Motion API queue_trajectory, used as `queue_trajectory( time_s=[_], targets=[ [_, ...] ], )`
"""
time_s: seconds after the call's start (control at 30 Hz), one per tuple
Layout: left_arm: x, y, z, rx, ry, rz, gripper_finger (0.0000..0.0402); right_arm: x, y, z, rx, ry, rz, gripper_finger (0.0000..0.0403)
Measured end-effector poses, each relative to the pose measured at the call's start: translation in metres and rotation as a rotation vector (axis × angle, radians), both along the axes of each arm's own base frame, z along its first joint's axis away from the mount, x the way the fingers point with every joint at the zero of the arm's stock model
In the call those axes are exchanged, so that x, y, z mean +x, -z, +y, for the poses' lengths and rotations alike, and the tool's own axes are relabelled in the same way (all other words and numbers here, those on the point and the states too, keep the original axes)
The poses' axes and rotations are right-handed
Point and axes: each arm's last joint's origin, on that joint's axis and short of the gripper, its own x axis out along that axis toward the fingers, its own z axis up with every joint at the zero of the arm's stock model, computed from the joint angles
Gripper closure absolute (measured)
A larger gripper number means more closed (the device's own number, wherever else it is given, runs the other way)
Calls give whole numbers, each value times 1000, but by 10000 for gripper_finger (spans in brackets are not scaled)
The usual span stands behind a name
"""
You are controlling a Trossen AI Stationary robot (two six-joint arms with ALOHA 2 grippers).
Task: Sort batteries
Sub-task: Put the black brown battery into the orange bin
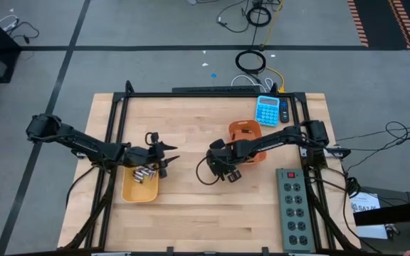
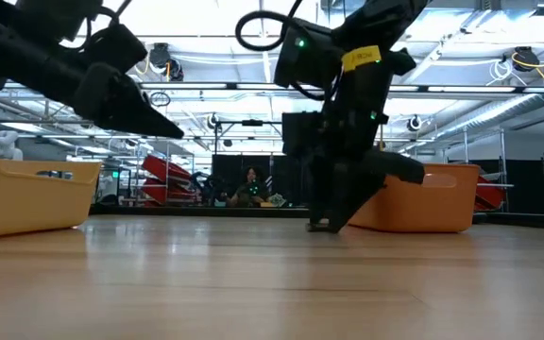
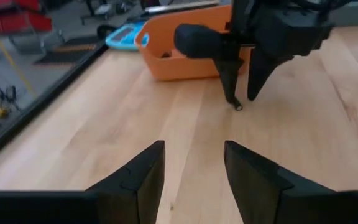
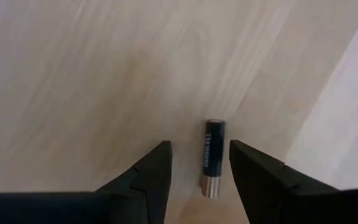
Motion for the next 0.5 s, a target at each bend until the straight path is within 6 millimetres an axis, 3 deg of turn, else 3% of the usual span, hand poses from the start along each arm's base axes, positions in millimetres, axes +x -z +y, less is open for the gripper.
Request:
queue_trajectory(
  time_s=[0.17, 0.4, 0.5],
  targets=[
    [-2, -1, 0, 91, 41, 2, 226, 0, 1, -6, 55, 12, 5, 261],
    [-1, -9, 6, 217, 98, -14, 226, -1, 2, -6, 156, 114, 16, 376],
    [0, -10, 10, 197, 179, -25, 226, -1, 2, -4, 177, 168, 9, 388]
  ],
)
